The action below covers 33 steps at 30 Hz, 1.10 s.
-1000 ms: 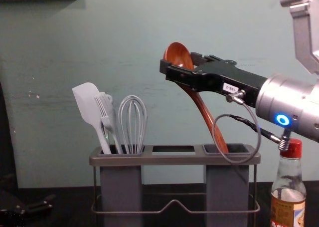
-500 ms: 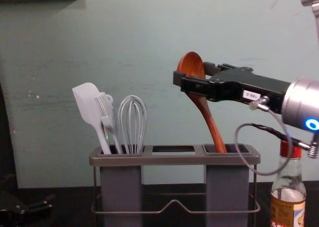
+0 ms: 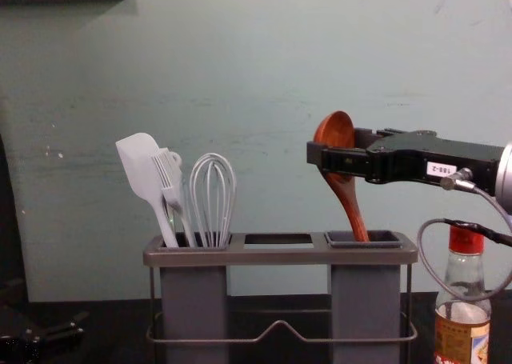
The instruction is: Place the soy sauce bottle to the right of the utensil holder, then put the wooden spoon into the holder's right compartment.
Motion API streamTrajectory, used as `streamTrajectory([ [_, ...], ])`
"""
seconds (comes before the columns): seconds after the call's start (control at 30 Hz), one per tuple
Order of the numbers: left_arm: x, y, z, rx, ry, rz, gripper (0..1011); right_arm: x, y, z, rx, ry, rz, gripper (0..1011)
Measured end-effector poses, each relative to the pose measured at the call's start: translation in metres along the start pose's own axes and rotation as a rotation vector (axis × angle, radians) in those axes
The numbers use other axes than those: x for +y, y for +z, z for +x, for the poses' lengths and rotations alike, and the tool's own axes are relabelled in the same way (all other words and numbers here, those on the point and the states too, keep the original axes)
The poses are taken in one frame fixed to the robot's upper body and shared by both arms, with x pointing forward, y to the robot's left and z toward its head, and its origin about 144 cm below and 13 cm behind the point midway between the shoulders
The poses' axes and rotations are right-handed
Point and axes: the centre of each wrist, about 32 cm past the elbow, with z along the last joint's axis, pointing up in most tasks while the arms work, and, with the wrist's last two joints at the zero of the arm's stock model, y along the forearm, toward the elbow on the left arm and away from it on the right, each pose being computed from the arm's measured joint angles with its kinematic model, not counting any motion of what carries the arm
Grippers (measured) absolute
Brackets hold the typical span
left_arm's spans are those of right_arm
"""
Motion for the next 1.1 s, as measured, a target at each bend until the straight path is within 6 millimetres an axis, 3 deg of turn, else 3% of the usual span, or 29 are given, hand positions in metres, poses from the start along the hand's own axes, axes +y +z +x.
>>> streamTrajectory([
  [1.1, 0.000, 0.000, 0.000, 0.000, 0.000, 0.000, 1005, -0.018, -0.011, -0.004, 0.049, -0.003, -0.051, 836],
])
